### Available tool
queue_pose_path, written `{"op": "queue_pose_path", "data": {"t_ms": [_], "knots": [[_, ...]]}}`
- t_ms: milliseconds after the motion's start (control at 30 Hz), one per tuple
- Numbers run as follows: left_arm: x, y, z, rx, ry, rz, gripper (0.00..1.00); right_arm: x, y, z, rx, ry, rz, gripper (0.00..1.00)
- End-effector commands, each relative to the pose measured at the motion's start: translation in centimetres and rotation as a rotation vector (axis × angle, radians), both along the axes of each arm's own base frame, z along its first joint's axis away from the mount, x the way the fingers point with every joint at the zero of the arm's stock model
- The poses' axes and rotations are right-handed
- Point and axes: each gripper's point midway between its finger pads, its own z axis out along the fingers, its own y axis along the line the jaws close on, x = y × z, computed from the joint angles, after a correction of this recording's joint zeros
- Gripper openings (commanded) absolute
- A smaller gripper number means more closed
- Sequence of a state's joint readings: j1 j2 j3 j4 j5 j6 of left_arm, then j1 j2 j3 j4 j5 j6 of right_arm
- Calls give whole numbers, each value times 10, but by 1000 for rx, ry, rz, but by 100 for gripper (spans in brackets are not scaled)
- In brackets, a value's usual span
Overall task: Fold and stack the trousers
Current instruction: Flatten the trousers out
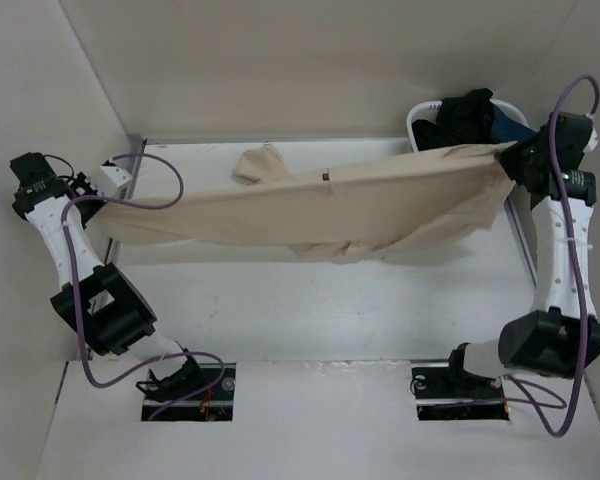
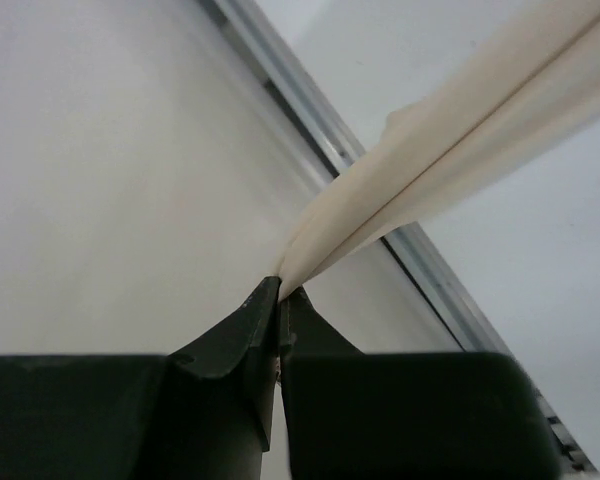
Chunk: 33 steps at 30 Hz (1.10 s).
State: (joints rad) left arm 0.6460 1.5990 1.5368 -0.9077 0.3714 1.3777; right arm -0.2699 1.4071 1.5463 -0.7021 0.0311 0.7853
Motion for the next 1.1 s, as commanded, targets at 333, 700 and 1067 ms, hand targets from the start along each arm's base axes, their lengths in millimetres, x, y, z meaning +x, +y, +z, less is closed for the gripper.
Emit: {"op": "queue_pose_path", "data": {"t_ms": [333, 700, 1067], "knots": [[-63, -10, -20, 58, 67, 4, 0, -144, -16, -150, 164, 127, -265, 0], [-153, -46, -103, 54, 371, -79, 0, -226, -15, -218, 244, 350, -536, 1], [-177, -29, -95, 87, 425, -38, 4, -269, -14, -204, 161, 417, -627, 8]]}}
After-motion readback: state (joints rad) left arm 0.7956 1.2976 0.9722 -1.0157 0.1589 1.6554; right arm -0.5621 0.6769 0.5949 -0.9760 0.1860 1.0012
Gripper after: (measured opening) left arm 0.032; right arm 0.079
